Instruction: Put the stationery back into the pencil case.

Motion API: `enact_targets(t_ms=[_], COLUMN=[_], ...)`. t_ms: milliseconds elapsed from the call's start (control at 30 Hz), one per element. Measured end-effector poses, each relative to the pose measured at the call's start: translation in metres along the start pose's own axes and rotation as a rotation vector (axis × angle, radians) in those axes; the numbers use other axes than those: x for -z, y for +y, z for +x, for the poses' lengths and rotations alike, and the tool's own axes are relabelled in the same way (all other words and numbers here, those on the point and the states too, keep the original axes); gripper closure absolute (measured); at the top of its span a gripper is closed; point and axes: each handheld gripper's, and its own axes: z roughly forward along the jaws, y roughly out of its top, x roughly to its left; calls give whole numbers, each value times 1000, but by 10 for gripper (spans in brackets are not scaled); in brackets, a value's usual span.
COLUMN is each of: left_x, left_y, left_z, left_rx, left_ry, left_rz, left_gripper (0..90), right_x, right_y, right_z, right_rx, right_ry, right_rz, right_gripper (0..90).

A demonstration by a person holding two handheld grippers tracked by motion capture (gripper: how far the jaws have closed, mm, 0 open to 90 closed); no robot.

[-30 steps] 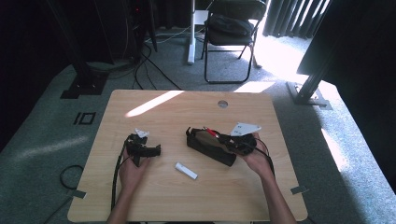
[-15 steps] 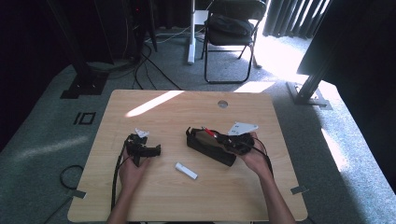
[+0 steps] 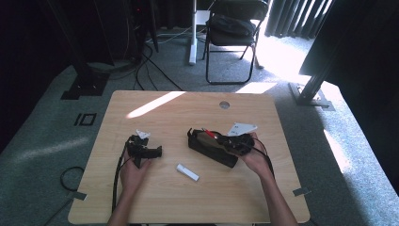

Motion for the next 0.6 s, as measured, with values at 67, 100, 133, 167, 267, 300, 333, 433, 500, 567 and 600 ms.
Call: enact_targets(t_ms=[67, 100, 133, 167, 267, 300, 333, 433, 500, 567, 600], left_x=[0, 0, 0, 0, 0, 0, 0, 0, 0, 0, 0], left_y=[0, 0, 0, 0, 0, 0, 0, 0, 0, 0, 0], left_z=[0, 0, 0, 0, 0, 0, 0, 0, 0, 0, 0], left_rx=[1, 1, 1, 0, 1, 1, 1, 1, 1, 1, 1], left_ry=[0, 0, 0, 0, 0, 0, 0, 0, 0, 0, 0], left_rz=[0, 0, -1, 0, -1, -1, -1, -1, 0, -1, -1], left_gripper=[20, 20, 20, 20, 19, 20, 20, 20, 20, 20, 20], right_x=[-1, -2, -3, -3, -4, -5, -5, -6, -7, -8, -8], right_y=[0, 0, 0, 0, 0, 0, 0, -1, -1, -1, -2], right_z=[0, 0, 0, 1, 1, 0, 0, -2, -2, -2, -2], right_rx=[1, 2, 4, 5, 5, 5, 5, 0, -6, -4, -4], right_ry=[2, 3, 3, 6, 6, 7, 6, 5, 5, 6, 7], right_rz=[1, 3, 4, 5, 11, 12, 13, 15, 17, 20, 23], right_gripper=[797, 797, 797, 797, 797, 797, 796, 796, 796, 796, 796])
